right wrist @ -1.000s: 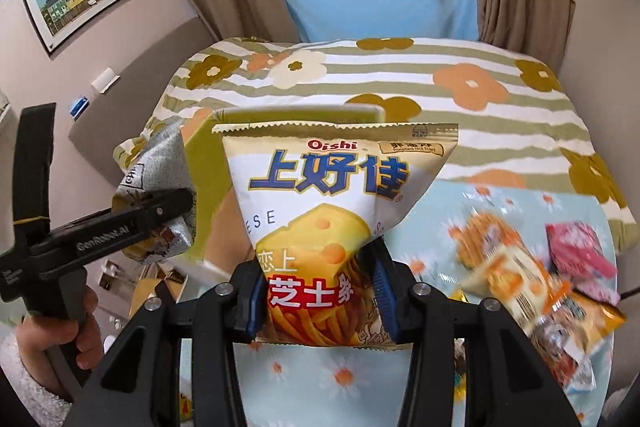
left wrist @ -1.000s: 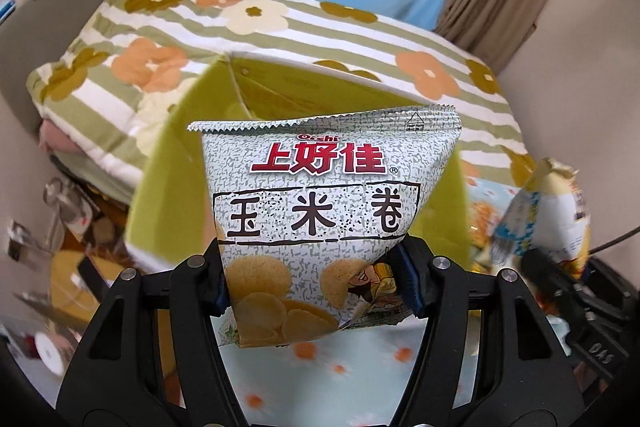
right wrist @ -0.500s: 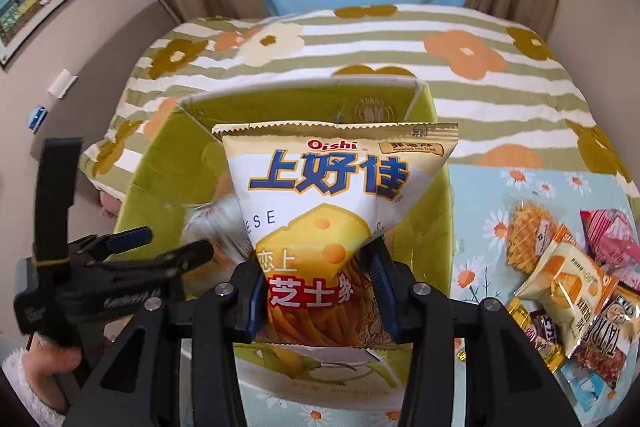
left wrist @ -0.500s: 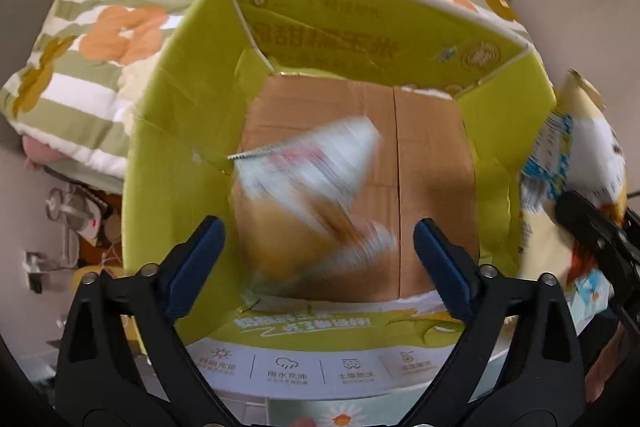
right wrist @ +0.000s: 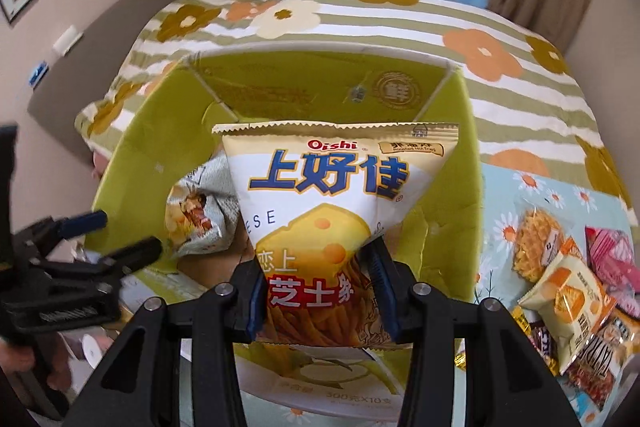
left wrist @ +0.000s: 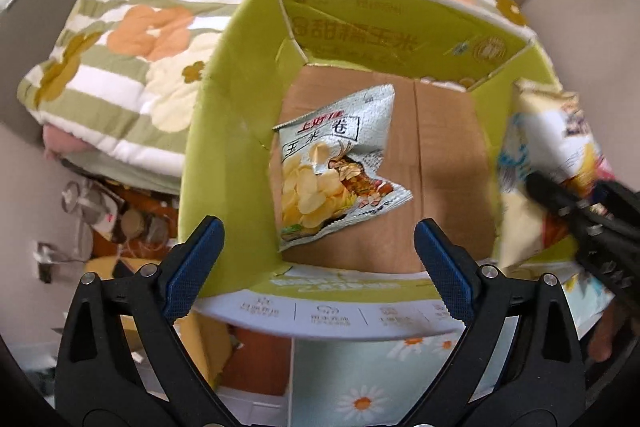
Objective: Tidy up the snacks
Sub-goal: 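Carry both bags over the yellow box and open both tools to drop them, then move both tools back to the snack pile and lower toward the packets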
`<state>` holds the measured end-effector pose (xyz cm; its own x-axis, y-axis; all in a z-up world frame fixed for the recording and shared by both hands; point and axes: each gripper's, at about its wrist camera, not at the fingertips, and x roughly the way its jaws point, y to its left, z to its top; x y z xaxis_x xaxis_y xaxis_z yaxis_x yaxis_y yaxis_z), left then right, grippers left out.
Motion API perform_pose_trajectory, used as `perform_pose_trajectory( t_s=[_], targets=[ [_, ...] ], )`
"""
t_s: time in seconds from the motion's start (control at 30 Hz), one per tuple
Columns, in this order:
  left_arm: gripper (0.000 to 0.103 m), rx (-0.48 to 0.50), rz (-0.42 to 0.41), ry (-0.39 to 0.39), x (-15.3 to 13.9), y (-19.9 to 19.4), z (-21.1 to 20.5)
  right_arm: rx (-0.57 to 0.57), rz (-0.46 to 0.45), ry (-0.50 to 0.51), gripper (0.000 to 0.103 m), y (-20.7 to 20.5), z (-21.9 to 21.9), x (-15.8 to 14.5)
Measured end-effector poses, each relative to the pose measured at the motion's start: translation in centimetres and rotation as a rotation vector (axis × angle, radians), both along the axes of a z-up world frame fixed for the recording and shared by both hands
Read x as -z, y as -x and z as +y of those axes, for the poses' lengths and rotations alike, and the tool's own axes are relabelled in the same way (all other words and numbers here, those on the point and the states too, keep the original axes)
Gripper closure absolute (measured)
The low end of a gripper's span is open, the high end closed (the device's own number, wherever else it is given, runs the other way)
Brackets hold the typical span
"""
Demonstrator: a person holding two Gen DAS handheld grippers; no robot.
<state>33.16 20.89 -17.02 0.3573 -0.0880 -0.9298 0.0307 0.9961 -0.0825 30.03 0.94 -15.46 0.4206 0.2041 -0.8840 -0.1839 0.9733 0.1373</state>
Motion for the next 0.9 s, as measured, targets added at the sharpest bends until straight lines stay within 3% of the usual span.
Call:
perform_pose_trajectory(
  t_s=[0.1, 0.13, 0.17, 0.2, 0.23, 0.4, 0.63, 0.9],
  targets=[
    [0.008, -0.008, -0.013, -0.017, -0.7, 0.4, 0.4, 0.002, -0.012, 0.001, 0.06, -0.1, 0.2, 0.5],
    [0.008, -0.012, -0.018, -0.021, -0.9, 0.6, 0.4, 0.017, -0.014, -0.003, 0.052, 0.0, 0.1, 0.7],
    [0.008, -0.019, -0.025, -0.018, -1.2, 0.8, 0.6, 0.036, -0.009, 0.0, 0.043, 0.0, 0.0, 0.9],
    [0.008, -0.026, -0.029, -0.01, -1.4, 1.1, 0.9, 0.05, -0.006, 0.0, 0.018, 0.1, -0.2, 1.1],
    [0.008, -0.036, -0.034, 0.004, -1.6, 1.3, 1.1, 0.058, -0.006, -0.005, 0.002, 0.2, -0.4, 1.1],
    [0.008, -0.056, -0.058, 0.034, -2.2, 2.7, 1.8, 0.072, -0.047, -0.027, 0.001, 1.6, -0.7, 0.7],
    [0.008, -0.044, -0.094, 0.022, -3.7, 4.4, 1.4, 0.145, -0.028, -0.047, 0.001, 3.3, -2.1, 0.2],
    [0.008, 0.032, -0.159, 0.041, -5.9, 6.1, -0.7, 0.154, -0.101, -0.092, 0.001, 6.6, -3.6, -3.3]
  ],
)
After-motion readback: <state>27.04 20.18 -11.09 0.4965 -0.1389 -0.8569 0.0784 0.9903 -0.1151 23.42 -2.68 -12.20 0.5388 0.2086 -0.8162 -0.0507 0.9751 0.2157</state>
